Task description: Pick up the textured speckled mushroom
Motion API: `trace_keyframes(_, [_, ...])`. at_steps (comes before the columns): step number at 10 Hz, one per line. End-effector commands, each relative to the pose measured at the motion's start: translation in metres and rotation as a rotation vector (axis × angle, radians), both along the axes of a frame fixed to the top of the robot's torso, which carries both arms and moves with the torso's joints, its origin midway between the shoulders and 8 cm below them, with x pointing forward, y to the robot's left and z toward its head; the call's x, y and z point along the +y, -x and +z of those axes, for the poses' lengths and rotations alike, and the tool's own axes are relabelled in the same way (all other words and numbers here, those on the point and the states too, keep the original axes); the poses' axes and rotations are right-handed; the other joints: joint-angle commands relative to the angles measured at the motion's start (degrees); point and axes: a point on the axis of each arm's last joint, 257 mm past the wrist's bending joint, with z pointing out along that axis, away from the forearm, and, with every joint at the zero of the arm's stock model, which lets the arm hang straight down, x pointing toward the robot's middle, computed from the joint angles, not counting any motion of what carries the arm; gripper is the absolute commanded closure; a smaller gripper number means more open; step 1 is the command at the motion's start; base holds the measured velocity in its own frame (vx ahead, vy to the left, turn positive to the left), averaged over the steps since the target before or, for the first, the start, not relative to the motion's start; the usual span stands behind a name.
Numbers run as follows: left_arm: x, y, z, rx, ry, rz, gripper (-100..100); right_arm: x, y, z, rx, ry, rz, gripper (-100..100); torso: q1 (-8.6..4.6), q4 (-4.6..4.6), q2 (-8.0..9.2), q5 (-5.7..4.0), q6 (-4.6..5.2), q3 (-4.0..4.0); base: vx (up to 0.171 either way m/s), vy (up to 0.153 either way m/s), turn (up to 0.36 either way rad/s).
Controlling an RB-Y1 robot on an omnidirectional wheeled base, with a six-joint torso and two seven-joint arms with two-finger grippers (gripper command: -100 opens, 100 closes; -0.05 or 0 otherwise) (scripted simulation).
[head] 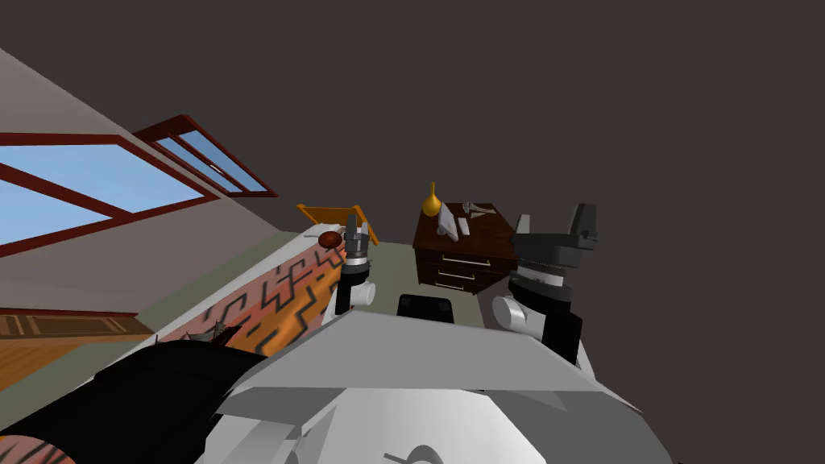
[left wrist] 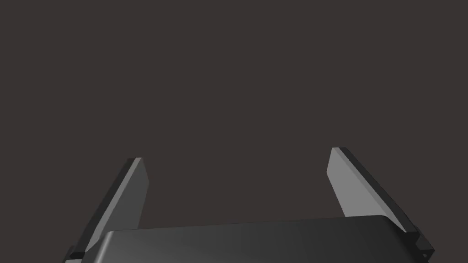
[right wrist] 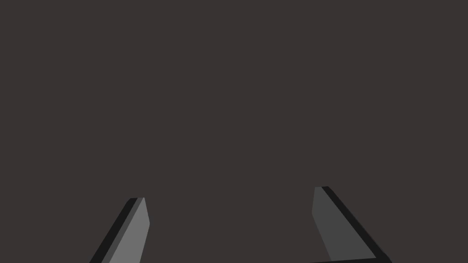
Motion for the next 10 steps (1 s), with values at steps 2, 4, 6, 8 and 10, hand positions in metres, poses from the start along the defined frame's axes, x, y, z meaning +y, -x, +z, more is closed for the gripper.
trace_keyframes(2, [0.000, 0.000, 0.000, 0.000, 0.000, 0.000, 0, 0.011, -0.005, -0.005, 0.034, 0.086, 0.019, -100, 0.12, -0.01, -0.03, 0.02, 0.00, -0.02, 0.017, 0.068, -0.061])
trace_keyframes(4, [0.000, 0.000, 0.000, 0.000, 0.000, 0.000, 0, 0.018, -0.008, -0.009, 0.054, 0.136, 0.028, -100, 0.45, -0.03, -0.12, 0.10, 0.00, -0.07, 0.034, 0.114, -0.067])
trace_keyframes(6, [0.000, 0.000, 0.000, 0.000, 0.000, 0.000, 0, 0.029, -0.015, -0.019, 0.097, 0.237, 0.030, -100, 0.35, -0.02, -0.10, 0.08, 0.01, -0.06, 0.027, 0.115, -0.109])
trace_keyframes(8, [0.000, 0.000, 0.000, 0.000, 0.000, 0.000, 0, 0.037, -0.018, -0.026, 0.122, 0.311, 0.037, -100, 0.46, -0.03, -0.14, 0.11, -0.01, -0.08, 0.032, 0.130, -0.066])
trace_keyframes(10, [0.000, 0.000, 0.000, 0.000, 0.000, 0.000, 0, 0.045, -0.022, -0.033, 0.147, 0.383, 0.038, -100, 0.44, -0.03, -0.11, 0.11, -0.01, -0.07, 0.025, 0.116, -0.092])
